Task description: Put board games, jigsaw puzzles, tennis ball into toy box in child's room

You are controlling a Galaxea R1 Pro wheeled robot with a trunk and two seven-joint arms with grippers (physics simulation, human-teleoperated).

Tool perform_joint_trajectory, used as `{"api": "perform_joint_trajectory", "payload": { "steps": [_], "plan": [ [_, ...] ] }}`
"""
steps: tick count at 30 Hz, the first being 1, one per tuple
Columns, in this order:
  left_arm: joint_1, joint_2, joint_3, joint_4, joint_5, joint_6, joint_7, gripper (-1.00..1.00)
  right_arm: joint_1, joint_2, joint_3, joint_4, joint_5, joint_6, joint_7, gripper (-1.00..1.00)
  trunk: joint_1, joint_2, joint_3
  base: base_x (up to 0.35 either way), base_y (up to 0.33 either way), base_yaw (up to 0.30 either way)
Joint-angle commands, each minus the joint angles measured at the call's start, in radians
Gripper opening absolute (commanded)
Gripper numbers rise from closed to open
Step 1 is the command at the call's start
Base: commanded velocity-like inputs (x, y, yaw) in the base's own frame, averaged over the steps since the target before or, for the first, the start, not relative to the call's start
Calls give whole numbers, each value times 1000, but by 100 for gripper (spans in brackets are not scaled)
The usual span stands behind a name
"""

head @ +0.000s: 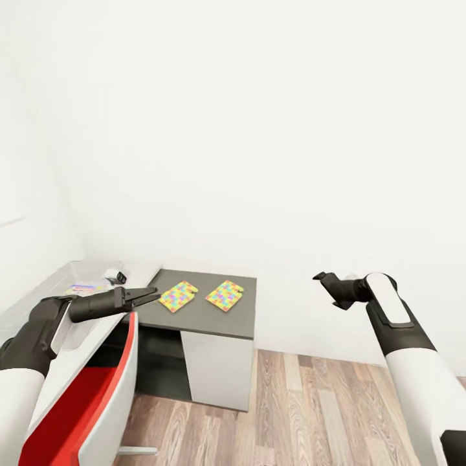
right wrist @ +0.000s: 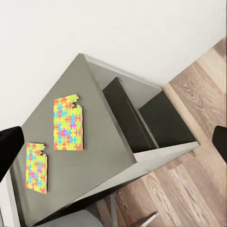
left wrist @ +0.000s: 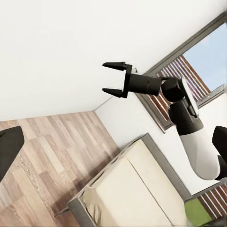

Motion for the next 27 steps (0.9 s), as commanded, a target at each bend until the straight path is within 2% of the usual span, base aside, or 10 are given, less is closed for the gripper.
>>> {"api": "perform_joint_trajectory", "payload": {
  "steps": [1, 8, 10, 13, 16, 20, 23, 25, 27],
  "plan": [
    [-1, 0, -1, 0, 0, 10, -2, 100, -1, -2, -1, 7, -8, 3, -8, 100, 1, -2, -3, 0, 0, -271],
    [-1, -2, -2, 0, -2, 6, 0, 100, 0, -5, -1, 48, -8, 3, -4, 100, 1, -2, -7, 0, 0, -232],
    [-1, -2, -2, 0, -14, -10, 0, 100, 16, -5, -1, 58, -7, 3, 10, 100, 1, -2, -10, 0, 0, -81],
    [-1, -1, 0, 0, -32, -25, -2, 100, 57, -5, -1, 57, -8, 3, 25, 100, 1, -2, -14, 0, 0, -33],
    [0, 0, 1, 1, -44, -37, -3, 100, 147, 1, 1, 52, -9, 3, 72, 100, 1, -2, -19, 0, 0, -9],
    [7, 0, 2, 3, -54, -53, -2, 100, 225, 5, 3, 51, -6, 2, 127, 100, 1, -2, -26, 0, 0, 39],
    [23, -4, 1, 4, -88, -64, 0, 100, 294, 9, 7, 52, -3, -4, 185, 100, 1, -2, -31, 0, 0, 78],
    [26, -6, 1, 4, -109, -65, 2, 100, 317, 9, 9, 54, -2, -15, 207, 100, 1, -2, -34, 0, 0, 87],
    [29, -8, 4, 4, -146, -65, 3, 100, 345, 9, 14, 52, 11, -45, 235, 100, 1, -2, -37, 0, 0, 91]
  ]
}}
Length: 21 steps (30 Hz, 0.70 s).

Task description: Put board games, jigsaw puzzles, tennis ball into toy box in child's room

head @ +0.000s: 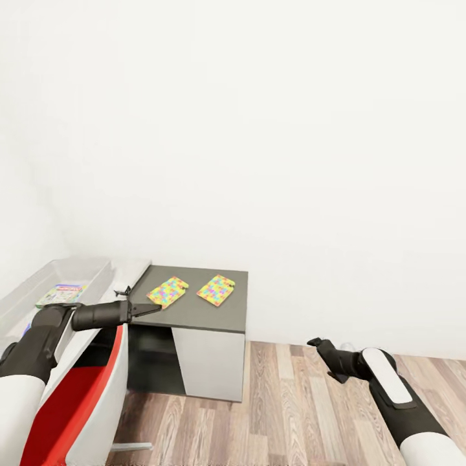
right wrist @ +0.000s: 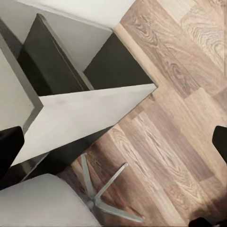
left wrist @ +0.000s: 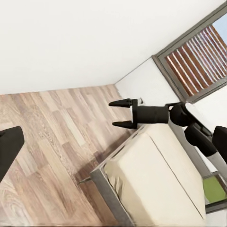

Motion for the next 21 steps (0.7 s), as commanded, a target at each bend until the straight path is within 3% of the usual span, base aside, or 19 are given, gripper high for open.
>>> {"api": "perform_joint_trajectory", "payload": {
  "steps": [1, 4, 8, 11, 16, 21],
  "plan": [
    [0, -1, 1, -1, -22, 13, -4, 100, 13, -2, 5, -7, 11, -16, 7, 100, 1, -2, -4, 0, 0, 92],
    [0, -6, 2, -2, -48, 17, -4, 100, 39, -4, 25, -35, 71, -37, 49, 100, 1, -2, -9, 0, 0, 93],
    [-2, -27, 4, -2, -64, 19, 16, 100, 69, -1, 48, -68, 183, -52, 119, 100, 1, -2, -15, 0, 0, 94],
    [-2, -35, 5, -1, -65, 19, 91, 100, 77, 4, 55, -80, 253, -61, 157, 100, 1, -2, -20, 0, 0, 95],
    [-4, -44, 5, -1, -58, 19, 183, 100, 80, 9, 57, -84, 296, -68, 173, 100, 1, -2, -28, 0, 0, 95],
    [-15, -85, 3, -11, -65, 20, 227, 100, 81, 11, 51, -89, 305, -70, 177, 100, 1, -2, -37, 0, 0, 95]
  ]
}}
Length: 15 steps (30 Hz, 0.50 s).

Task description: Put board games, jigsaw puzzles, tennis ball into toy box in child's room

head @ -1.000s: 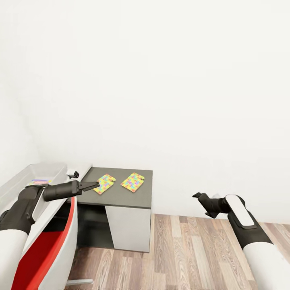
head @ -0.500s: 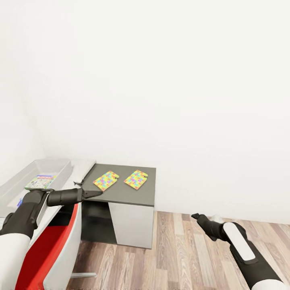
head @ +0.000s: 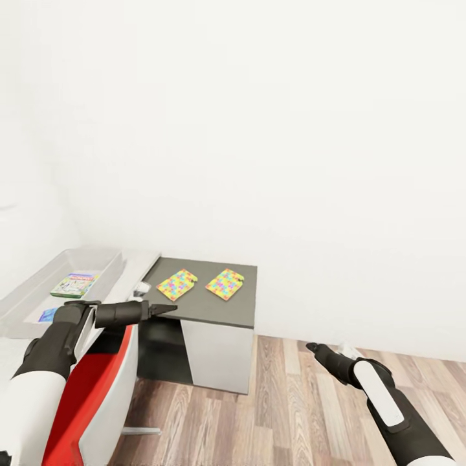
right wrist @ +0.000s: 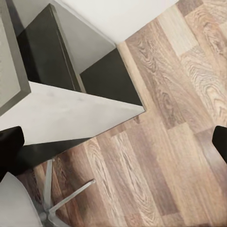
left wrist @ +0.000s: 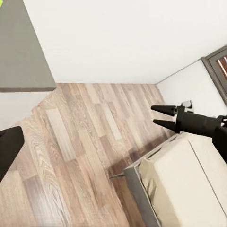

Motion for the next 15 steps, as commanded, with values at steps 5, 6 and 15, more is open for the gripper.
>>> {"api": "perform_joint_trajectory", "payload": {
  "steps": [5, 6, 15],
  "plan": [
    [-27, -21, 1, -3, -9, 11, 44, 100, -1, -1, -1, -2, -9, -10, -9, 100, 1, -2, -10, 0, 0, 91],
    [-30, -23, 1, -3, -9, 11, 54, 100, -1, -1, 0, -2, -9, -13, -9, 100, 1, -2, -11, 0, 0, 62],
    [-55, -51, 1, -3, -7, 10, 171, 100, -1, -3, -8, 3, -13, -40, -9, 100, 1, -2, -14, 0, 0, 16]
  ]
}}
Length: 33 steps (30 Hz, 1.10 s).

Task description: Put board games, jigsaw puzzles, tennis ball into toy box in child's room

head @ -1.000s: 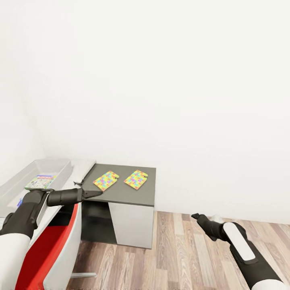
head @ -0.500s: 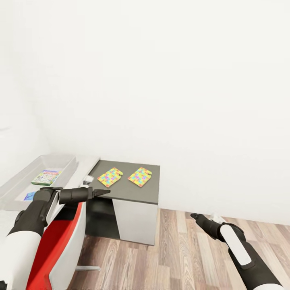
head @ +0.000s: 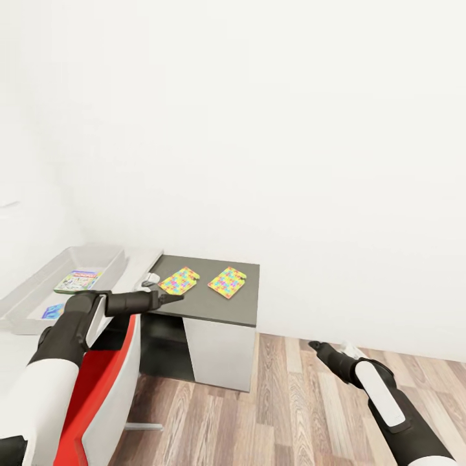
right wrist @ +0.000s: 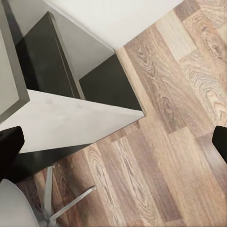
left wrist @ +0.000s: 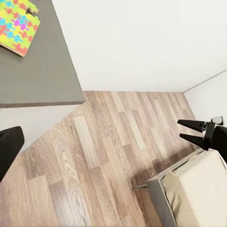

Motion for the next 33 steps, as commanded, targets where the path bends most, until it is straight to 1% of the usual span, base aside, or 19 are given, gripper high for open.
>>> {"api": "perform_joint_trajectory", "payload": {
  "steps": [1, 4, 8, 16, 28, 33],
  "plan": [
    [-1, -2, 2, 0, -5, 8, -3, 100, -1, 0, -1, -1, -11, 1, -10, 100, 1, -2, -2, 0, 0, 2],
    [-2, -4, 2, -1, -4, 3, 3, 100, -1, 1, -13, 1, -11, -1, -9, 100, 1, -2, -2, 0, 0, 1],
    [-2, -5, 2, -2, -4, -1, 5, 100, -1, 2, -17, 2, -12, -1, -9, 100, 1, -2, -2, 0, 0, 0],
    [-3, -5, 2, -2, -3, -3, 6, 100, -1, 2, -19, 3, -11, -1, -8, 100, 1, -2, -2, 0, 0, 0],
    [-3, 4, 7, -3, -3, -6, -6, 100, -1, 3, -14, 4, -5, -2, -10, 100, 1, -2, -2, 0, 0, 0],
    [-3, 4, 8, -3, -2, -6, -6, 100, -1, 4, -15, 3, -10, -2, -10, 100, 1, -2, -2, 0, 0, 0]
  ]
}}
